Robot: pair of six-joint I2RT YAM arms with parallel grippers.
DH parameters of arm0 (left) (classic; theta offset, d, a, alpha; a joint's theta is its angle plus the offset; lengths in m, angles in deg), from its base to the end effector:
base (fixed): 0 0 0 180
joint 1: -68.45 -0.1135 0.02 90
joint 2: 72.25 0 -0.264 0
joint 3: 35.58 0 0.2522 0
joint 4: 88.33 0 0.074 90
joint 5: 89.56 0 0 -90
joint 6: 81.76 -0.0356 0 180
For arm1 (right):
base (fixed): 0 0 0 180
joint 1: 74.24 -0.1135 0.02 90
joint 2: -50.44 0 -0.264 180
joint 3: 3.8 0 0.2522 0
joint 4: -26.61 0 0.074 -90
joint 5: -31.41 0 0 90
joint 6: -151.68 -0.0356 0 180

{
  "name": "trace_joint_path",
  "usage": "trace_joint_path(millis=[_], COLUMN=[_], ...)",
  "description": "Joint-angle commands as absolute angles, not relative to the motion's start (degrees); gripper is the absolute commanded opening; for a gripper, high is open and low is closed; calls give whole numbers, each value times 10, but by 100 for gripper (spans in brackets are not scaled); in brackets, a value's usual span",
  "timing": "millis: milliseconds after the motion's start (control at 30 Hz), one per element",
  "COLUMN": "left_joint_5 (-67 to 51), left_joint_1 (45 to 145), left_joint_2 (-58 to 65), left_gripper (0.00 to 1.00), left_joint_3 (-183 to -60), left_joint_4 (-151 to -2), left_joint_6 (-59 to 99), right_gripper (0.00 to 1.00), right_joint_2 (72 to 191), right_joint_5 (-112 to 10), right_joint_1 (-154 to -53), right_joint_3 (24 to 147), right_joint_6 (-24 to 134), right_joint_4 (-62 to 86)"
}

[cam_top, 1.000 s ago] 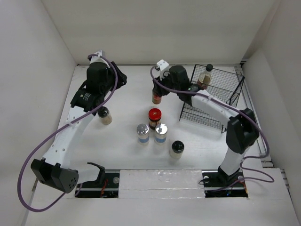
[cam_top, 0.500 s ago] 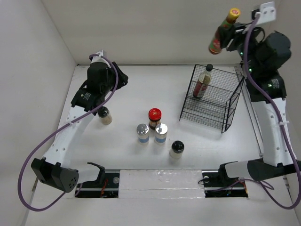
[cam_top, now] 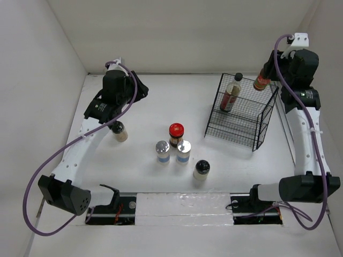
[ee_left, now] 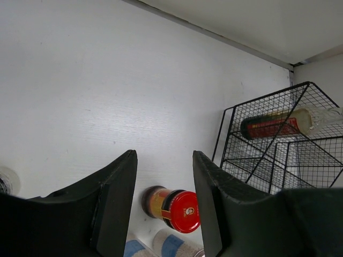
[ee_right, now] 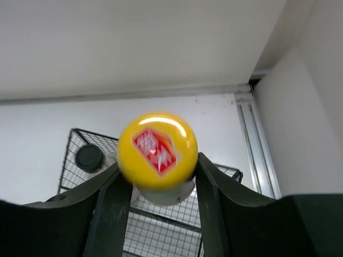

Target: Organize the condiment bottles

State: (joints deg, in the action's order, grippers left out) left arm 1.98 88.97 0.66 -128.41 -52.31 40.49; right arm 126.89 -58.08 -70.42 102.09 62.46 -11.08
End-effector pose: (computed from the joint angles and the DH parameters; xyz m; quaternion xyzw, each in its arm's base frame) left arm 0.2671 -0.0989 0.4214 -0.0897 0.7941 -0.2575 0.5432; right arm 0.2856 -0.0188 0.4784 0.0171 0.7559 -0.0229 0.6540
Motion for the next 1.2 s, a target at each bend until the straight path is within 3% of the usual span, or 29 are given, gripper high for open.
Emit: trace_joint_path(millis=[0, 667, 933, 1167], left_joint_5=[13, 18, 24, 18], left_joint_1=[889, 889, 889, 889], left_joint_2=[2, -4, -4, 2], left_gripper=[42, 42, 42, 42], left_joint_3=[-1285, -1278, -1267, -1262], left_joint_4=[-547, -547, -547, -547], left_joint_6=[408, 408, 408, 408], right_gripper=[4, 4, 4, 15], right_joint_2=[1255, 1280, 1267, 1278], right_joint_5=[-573, -578, -578, -593], right_joint_1=[-690, -679, -690, -701], right_joint_3=[1022, 933, 815, 754], right_joint_6=[610, 605, 586, 581], right_joint_4=[-10, 55, 92, 106])
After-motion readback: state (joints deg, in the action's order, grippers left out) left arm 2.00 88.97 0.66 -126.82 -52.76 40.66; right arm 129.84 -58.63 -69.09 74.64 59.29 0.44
